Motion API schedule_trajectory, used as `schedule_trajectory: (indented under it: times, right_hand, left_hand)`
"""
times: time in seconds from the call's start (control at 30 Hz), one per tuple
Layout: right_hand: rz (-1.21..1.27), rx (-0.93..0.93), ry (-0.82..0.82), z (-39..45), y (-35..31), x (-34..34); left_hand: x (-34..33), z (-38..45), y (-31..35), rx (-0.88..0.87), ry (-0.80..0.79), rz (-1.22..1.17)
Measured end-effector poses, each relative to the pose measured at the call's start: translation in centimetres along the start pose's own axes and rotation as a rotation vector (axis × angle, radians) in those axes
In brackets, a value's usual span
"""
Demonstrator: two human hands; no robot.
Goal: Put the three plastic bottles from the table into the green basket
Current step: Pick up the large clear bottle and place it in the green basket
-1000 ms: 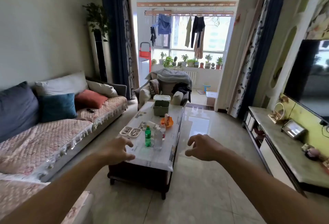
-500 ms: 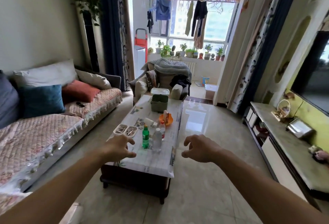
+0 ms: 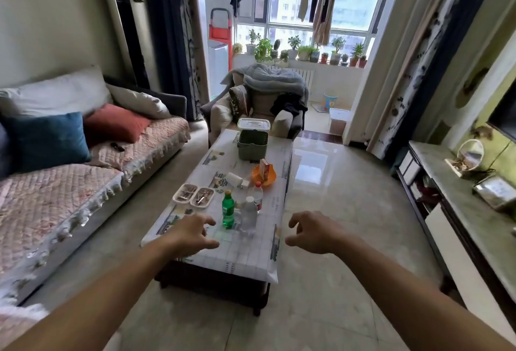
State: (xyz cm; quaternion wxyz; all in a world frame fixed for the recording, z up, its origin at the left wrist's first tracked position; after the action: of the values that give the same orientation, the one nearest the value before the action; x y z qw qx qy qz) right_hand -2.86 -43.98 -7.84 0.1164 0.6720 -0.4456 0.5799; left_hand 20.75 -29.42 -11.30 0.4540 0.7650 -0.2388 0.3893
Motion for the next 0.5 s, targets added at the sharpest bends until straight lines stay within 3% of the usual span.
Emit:
schedule_trajectory:
  times: [0.27, 0.5]
  right_hand:
    - [0.025, 0.07, -0.068, 12.1, 7.7, 2.5]
    - [0.044, 0.158, -0.231, 20.4, 12.7, 3.2]
  left_hand:
    - [-2.6, 11.0, 1.7, 0.126, 0.032, -0.095]
    - [-5.4, 17.3, 2.7, 0.309, 0.013, -0.24]
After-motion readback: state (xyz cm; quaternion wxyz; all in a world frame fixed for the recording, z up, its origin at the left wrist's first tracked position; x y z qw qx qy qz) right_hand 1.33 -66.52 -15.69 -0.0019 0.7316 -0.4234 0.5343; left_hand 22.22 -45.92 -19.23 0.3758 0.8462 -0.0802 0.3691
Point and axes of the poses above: each hand's wrist, its own z-axis towards the middle knuckle, its own x-axis out of the back of the hand, y = z × x, the point moved 3 cm from there along z, towards the middle knuckle, and after that the axes turned 1 degree about x, right-handed, at the moved point
